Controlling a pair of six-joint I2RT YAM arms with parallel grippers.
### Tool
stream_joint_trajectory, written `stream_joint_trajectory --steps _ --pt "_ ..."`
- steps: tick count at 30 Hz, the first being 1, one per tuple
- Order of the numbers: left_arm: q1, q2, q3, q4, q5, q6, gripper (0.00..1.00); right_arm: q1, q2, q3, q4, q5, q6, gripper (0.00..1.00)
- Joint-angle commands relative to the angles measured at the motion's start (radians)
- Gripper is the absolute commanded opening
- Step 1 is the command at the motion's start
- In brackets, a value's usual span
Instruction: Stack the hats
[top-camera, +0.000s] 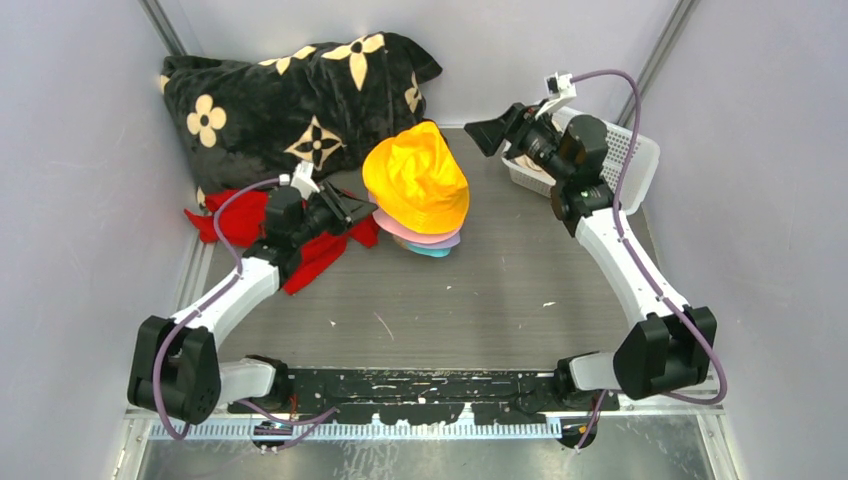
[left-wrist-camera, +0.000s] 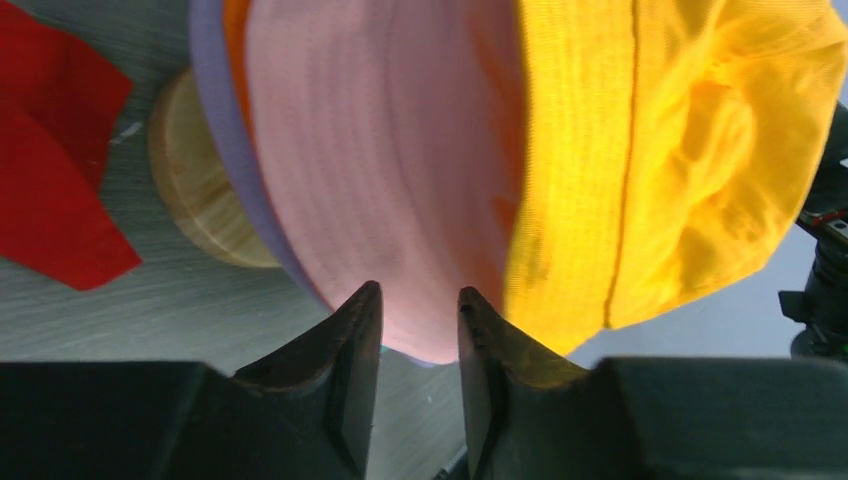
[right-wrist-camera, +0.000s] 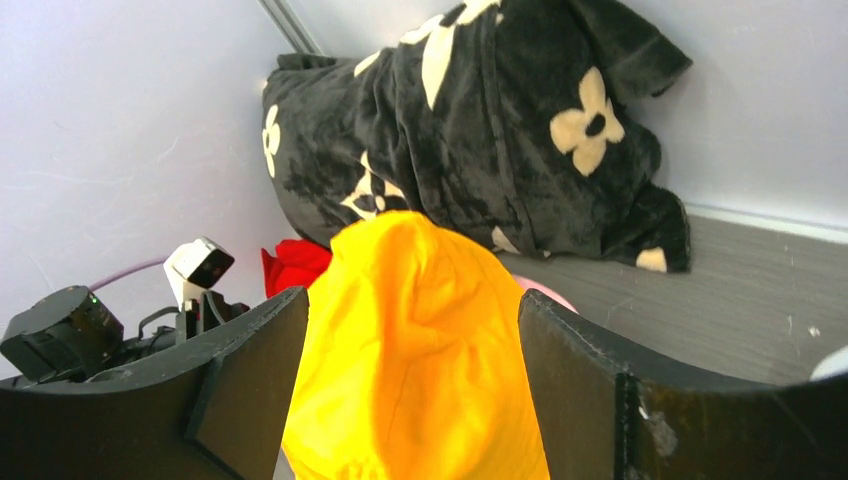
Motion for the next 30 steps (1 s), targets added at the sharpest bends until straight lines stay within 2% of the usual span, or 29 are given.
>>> stream_joint_trajectory --steps 1,4,7,11,18,25,30 --pt "0.032 -0.044 -0.085 0.259 -0.08 0.036 0.38 -0.022 -0.07 -0.081 0.084 0.012 0.001 0.82" --pt "0.075 -0.053 -0.167 0.442 -0.07 -0.004 0.43 -0.039 -0.098 -0.15 0.118 0.009 0.004 0.82" --pt "0.115 -0.044 -0.233 0.648 -0.03 -0.069 0.52 -0.054 -0.106 -0.2 0.15 0.002 0.016 0.81" --pt "0.139 -0.004 -0.249 0.833 0.027 -0.139 0.6 -0.063 -0.084 -0.24 0.19 -0.012 0.031 0.81" --pt "0.139 0.159 -0.166 0.944 0.095 -0.199 0.64 -0.071 -0.041 -0.305 0.262 -0.018 0.053 0.81" --pt "0.139 0.374 -0.089 1.187 0.126 -0.327 0.64 -0.09 -0.02 -0.34 0.294 -0.025 0.062 0.81" --pt "0.131 0.415 -0.032 1.192 0.147 -0.326 0.62 -0.102 -0.004 -0.355 0.305 -0.031 0.066 0.8"
